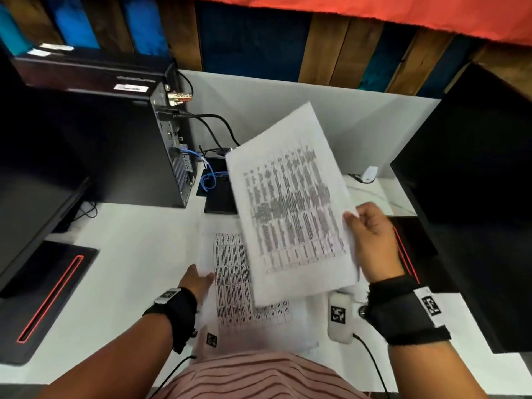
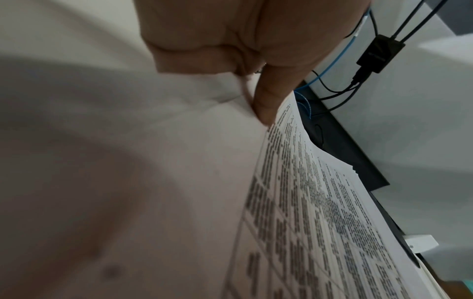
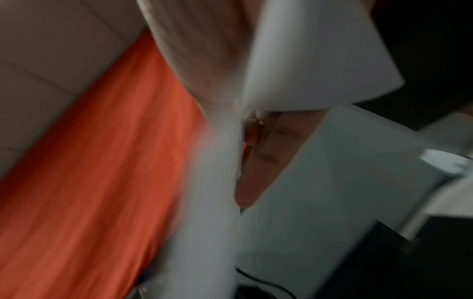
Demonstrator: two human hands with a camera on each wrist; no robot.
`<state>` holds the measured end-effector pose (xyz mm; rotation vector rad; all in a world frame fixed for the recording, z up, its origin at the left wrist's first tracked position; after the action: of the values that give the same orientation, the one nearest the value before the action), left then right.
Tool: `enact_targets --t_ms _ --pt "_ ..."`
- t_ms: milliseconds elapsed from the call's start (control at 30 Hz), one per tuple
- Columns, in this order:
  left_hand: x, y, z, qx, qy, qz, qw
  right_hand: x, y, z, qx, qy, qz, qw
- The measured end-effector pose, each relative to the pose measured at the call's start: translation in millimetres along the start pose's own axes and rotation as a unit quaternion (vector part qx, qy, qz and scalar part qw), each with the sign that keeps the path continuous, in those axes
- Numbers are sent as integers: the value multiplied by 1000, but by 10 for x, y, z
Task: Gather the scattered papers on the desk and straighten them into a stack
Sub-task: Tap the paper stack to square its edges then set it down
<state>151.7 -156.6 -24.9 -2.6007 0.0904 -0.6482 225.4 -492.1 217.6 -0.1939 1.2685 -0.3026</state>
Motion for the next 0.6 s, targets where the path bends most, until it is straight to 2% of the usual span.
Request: enact_targets --t_ms 67,133,233,300,367,467,533,600 --pt "23 -33 -77 10 1 -9 1000 366 159 -150 -12 53 -36 998" --pt "-16 -48 -72 -6 -21 -52 998 625 342 -329 -29 80 -82 993" --pt "-114 2 132 -86 -55 -176 979 1021 588 -551 -72 110 -154 979" --pt "-141 69 232 -159 -49 -244 955 1285 752 -669 -148 138 -214 956" --pt "-20 99 107 -179 8 -212 961 1476 886 -795 -233 159 -266 922" --pt "87 75 -124 -112 70 -69 989 1599 967 -929 -278 172 -252 911" --pt "172 18 -187 -58 107 -24 992 1647 916 -968 -255 191 -220 922" --pt "375 -63 -441 -15 165 -15 986 1676 809 -961 -193 239 -131 943"
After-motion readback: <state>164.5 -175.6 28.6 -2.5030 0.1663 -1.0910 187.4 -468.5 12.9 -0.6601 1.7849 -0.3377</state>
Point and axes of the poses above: each hand's wrist, its own z-axis towards the middle knuckle, its own y-axis out of the palm, x = y × z, the point moved 8 cm from there along z, towards the middle knuckle, and after that the axes turned 11 degrees about -y, right-handed, at the moved point
